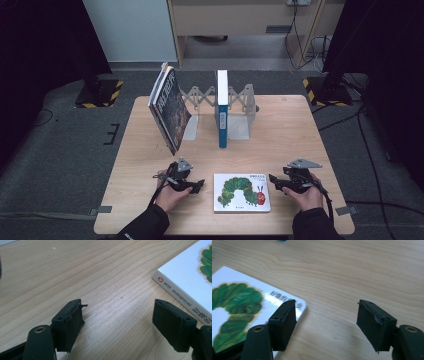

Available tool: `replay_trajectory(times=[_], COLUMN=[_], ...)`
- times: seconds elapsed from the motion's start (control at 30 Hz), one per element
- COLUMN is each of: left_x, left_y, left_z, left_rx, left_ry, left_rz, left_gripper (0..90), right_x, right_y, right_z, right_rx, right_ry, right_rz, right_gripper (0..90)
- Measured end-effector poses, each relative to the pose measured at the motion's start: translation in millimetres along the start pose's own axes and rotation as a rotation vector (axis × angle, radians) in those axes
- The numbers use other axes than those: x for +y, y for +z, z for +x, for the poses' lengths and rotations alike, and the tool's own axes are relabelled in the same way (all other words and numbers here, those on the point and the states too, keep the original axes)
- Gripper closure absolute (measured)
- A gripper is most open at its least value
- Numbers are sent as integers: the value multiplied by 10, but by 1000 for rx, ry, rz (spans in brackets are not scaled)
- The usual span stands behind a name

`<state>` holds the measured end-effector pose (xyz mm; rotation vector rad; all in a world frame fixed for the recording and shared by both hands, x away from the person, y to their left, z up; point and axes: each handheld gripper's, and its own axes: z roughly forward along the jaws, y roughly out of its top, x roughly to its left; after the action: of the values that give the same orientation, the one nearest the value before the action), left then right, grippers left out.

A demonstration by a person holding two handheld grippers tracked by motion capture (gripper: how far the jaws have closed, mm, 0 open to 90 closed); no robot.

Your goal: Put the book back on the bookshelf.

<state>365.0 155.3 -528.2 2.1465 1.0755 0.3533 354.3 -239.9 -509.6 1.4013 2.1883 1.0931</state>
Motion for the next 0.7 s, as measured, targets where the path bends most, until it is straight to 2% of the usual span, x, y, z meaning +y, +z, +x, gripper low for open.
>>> replay_trajectory(times=[0.13, 0.2, 0.27, 0.47, 0.53, 0.57, 0.6, 0.7], left_x=[-28, -47, -64, -60, -57, -53, -52, -51], left_y=[15, 28, 51, 58, 70, 75, 76, 78], left_z=[-17, -29, -49, -53, -53, -51, -50, -46], left_rx=[5, 12, 18, 15, 18, 21, 21, 19], left_ry=[20, 47, 71, 77, 73, 70, 69, 67], left_rz=[-19, -29, -41, -32, -19, -9, -6, -4], left_gripper=[202, 193, 154, 121, 91, 30, 9, 2], right_x=[-20, -23, -25, -54, -62, -67, -74, -90], right_y=[5, 16, 29, 43, 49, 55, 63, 66], right_z=[68, 101, 116, 196, 214, 230, 242, 266], right_rx=[35, 51, 60, 91, 97, 97, 102, 106], right_ry=[10, 29, 20, 35, 41, 46, 41, 55], right_rz=[9, 10, 11, 22, 21, 24, 29, 27], right_gripper=[336, 349, 360, 375, 376, 376, 376, 380])
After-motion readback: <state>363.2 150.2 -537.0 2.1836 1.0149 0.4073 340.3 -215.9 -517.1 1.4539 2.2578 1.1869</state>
